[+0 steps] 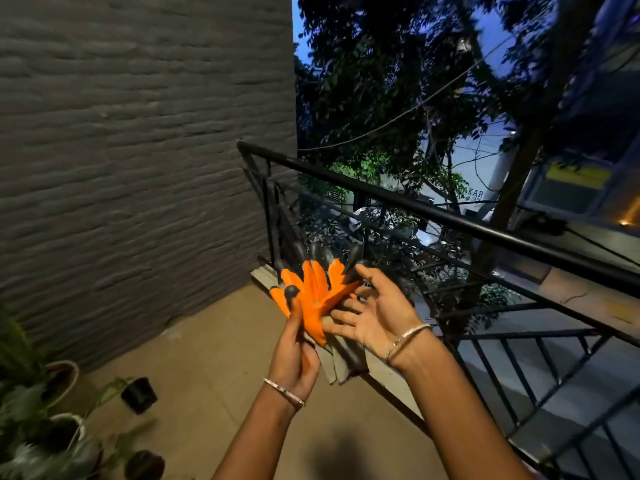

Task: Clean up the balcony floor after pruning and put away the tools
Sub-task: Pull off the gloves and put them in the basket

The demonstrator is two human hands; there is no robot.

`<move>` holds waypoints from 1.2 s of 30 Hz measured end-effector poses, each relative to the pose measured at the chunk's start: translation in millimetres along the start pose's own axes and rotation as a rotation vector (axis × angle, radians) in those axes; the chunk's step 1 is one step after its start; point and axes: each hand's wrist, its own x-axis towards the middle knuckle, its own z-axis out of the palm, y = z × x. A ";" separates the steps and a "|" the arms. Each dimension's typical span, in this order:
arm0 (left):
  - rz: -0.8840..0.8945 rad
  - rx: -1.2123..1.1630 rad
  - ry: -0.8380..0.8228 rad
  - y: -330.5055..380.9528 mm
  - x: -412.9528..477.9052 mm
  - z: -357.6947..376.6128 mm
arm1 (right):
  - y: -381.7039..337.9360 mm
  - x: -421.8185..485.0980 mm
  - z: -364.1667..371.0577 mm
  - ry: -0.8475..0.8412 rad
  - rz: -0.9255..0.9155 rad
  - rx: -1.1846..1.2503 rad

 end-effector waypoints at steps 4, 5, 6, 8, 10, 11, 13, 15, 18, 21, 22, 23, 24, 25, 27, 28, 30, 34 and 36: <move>-0.143 -0.090 0.037 -9.6 10.3 7.8 | -10.2 -1.4 -22.1 0.122 -0.143 -0.332; -0.181 -0.125 0.034 -10.5 9.5 10.2 | -12.9 -0.2 -27.5 0.178 -0.204 -0.394; -0.206 -0.149 0.015 -11.1 8.7 11.5 | -16.1 0.6 -31.8 0.235 -0.272 -0.441; -0.220 -0.181 -0.005 -12.6 7.1 15.4 | -23.6 5.2 -44.1 0.343 -0.391 -0.564; -0.225 -0.178 -0.007 -16.2 6.4 17.8 | -27.4 7.8 -55.9 0.348 -0.369 -0.656; -0.236 -0.178 -0.023 -18.1 6.8 18.2 | -25.7 7.9 -58.5 0.302 -0.313 -0.653; -0.249 -0.168 -0.040 -21.3 6.0 20.9 | -18.1 9.6 -65.7 0.257 -0.257 -0.634; -0.259 -0.170 -0.062 -23.7 5.4 22.5 | -12.0 12.0 -72.2 0.339 -0.330 -0.598; -0.263 -0.214 -0.053 -27.8 5.1 21.3 | -9.8 11.2 -79.2 0.417 -0.394 -0.553; -0.231 -0.246 -0.003 -29.9 2.6 14.1 | -16.1 9.4 -88.5 0.422 -0.408 -0.486; -0.214 -0.235 0.017 -29.2 1.7 9.7 | -21.3 9.0 -92.7 0.435 -0.418 -0.454; -0.193 -0.219 0.036 -27.2 -0.4 5.8 | -27.6 8.9 -98.2 0.450 -0.426 -0.418; -0.171 -0.211 0.055 -24.0 -2.4 2.1 | -35.2 8.7 -102.9 0.460 -0.441 -0.388; -0.156 -0.211 0.068 -21.1 -4.7 -1.4 | -42.6 6.9 -106.4 0.460 -0.471 -0.369; -0.129 -0.214 0.094 -16.0 -12.3 -7.7 | -54.0 2.3 -110.0 0.454 -0.547 -0.400; -0.114 -0.205 0.113 -15.0 -15.6 -11.7 | -56.0 -0.5 -108.3 0.457 -0.589 -0.455; -0.101 -0.163 0.151 -14.1 -23.5 -16.5 | -50.8 -4.8 -100.2 0.478 -0.685 -0.637; -0.090 -0.177 0.146 -14.8 -34.8 -7.5 | -17.3 -10.8 -63.9 0.426 -0.756 -0.992; -0.034 -0.079 0.153 -16.6 -38.1 3.4 | 9.4 -9.2 -45.9 0.317 -0.738 -1.093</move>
